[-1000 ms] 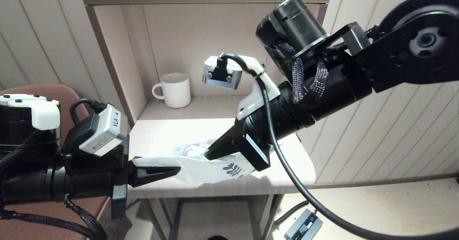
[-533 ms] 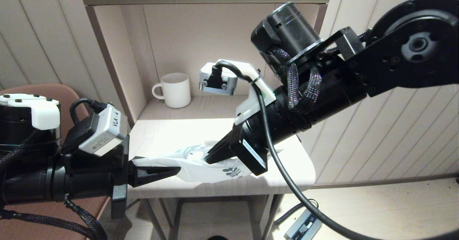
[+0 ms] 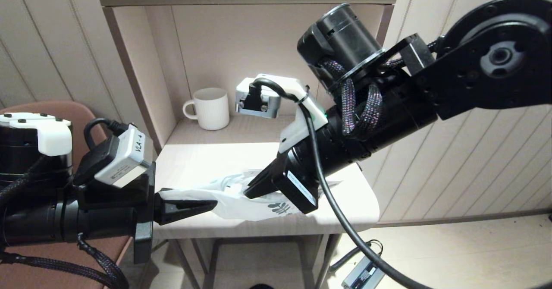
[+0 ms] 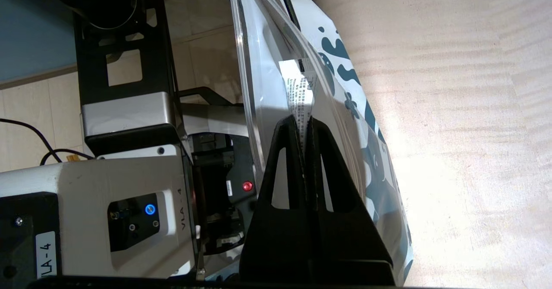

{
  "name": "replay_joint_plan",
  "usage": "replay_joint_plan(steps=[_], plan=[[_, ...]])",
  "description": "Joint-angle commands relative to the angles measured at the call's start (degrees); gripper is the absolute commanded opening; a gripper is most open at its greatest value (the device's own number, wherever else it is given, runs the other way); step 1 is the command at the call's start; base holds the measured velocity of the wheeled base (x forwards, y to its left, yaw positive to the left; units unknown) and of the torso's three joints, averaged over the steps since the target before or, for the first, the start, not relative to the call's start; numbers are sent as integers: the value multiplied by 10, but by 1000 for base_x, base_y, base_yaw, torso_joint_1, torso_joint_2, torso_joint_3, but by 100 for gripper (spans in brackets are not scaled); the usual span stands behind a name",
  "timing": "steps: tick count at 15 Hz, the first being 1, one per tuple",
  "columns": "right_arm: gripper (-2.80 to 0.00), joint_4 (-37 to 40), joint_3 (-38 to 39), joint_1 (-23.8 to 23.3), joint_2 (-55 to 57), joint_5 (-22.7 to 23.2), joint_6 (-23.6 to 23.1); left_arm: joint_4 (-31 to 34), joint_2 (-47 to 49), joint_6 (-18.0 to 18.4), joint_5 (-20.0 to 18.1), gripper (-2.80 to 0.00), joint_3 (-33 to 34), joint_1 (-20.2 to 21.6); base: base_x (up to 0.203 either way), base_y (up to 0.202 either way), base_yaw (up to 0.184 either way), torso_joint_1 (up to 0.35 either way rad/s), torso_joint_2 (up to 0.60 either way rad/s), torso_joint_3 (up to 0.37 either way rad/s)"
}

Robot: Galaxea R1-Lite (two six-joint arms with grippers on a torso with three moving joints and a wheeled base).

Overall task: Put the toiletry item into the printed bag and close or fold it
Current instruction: Place the toothpaste in the storage bag, then close the strorage bag and place it on the desk

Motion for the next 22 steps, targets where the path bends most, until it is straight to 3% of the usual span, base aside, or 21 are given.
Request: replay_joint_plan(steps=[1, 10, 14, 18, 21, 22], plan=[[0, 1, 1, 1, 0, -2, -1, -1, 0, 1, -3, -280, 0, 0, 0, 0, 0, 0, 0, 0], [0, -6, -1, 7, -32, -4, 1, 0, 8, 1, -6, -280, 1, 0, 0, 0, 0, 0, 0, 0], [0, -6, -1, 34, -85, -5, 4, 5, 27, -10, -16, -280, -6, -3, 0, 0, 0, 0, 0, 0], [0, -21, -1, 57, -65, -25, 5, 5, 40, -80, -33, -280, -22, -26, 0, 0, 0, 0, 0, 0], [0, -77, -1, 56, -62, -53, 13, 5, 42, -90, -49, -280, -29, -27, 0, 0, 0, 0, 0, 0], [-280, -71, -1, 56, -62, -54, 14, 5, 43, -90, -49, -280, -29, -27, 0, 0, 0, 0, 0, 0]])
